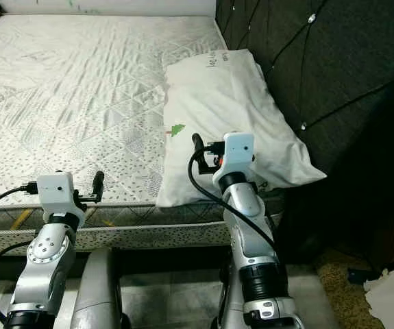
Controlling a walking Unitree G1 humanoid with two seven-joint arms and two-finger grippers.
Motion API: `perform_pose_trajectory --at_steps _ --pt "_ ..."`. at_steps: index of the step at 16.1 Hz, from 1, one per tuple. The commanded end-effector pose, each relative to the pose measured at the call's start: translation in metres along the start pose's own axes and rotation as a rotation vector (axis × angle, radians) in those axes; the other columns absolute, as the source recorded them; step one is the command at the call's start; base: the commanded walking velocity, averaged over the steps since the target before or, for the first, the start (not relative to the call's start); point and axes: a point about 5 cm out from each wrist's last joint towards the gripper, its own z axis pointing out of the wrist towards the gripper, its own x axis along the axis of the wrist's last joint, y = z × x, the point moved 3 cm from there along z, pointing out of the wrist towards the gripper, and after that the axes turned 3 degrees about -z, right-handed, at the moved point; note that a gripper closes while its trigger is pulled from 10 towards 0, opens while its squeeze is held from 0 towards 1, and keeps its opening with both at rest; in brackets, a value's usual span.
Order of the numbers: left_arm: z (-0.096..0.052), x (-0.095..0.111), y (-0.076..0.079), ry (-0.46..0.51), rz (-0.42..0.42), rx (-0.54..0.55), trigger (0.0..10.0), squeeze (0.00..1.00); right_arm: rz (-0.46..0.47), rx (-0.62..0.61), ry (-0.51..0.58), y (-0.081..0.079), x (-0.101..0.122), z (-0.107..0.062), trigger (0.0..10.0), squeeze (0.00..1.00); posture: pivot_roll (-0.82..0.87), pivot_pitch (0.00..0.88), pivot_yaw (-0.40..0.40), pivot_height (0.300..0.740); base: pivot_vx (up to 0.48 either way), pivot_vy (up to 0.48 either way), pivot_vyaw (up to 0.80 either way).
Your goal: Clean up the room
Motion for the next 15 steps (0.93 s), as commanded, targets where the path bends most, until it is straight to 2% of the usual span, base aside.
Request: perform_pose_trajectory --at_steps 1,7,13,15 --pt "-0.0003 0.0002 -0.0004 -0.002 0.000 0.004 10.0 0.00 0.007 -0.007 0.035 0.0008 0.0127 0.0032 10.0 0.00 0.09 0.000 -0.023 0.558 0.000 0.000 0.00" --pt "0.0003 0.0003 -0.0012 -0.003 0.001 0.011 10.0 0.00 0.014 -0.008 0.033 0.0010 0.0139 0.0055 10.0 0.00 0.09 0.000 -0.027 0.614 0.000 0.000 0.00" --pt "0.0016 0.0015 -0.0007 0.004 0.017 0.009 10.0 0.00 0.003 -0.037 0.029 0.0078 0.0143 0.0071 10.0 0.00 0.08 0.000 -0.026 0.678 0.000 0.000 -0.43" --pt "0.0019 0.0010 -0.0019 0.002 0.047 0.028 10.0 0.00 0.000 -0.048 0.024 0.0099 0.0135 0.0077 10.0 0.00 0.09 0.000 -0.027 0.678 0.000 0.000 -0.49"
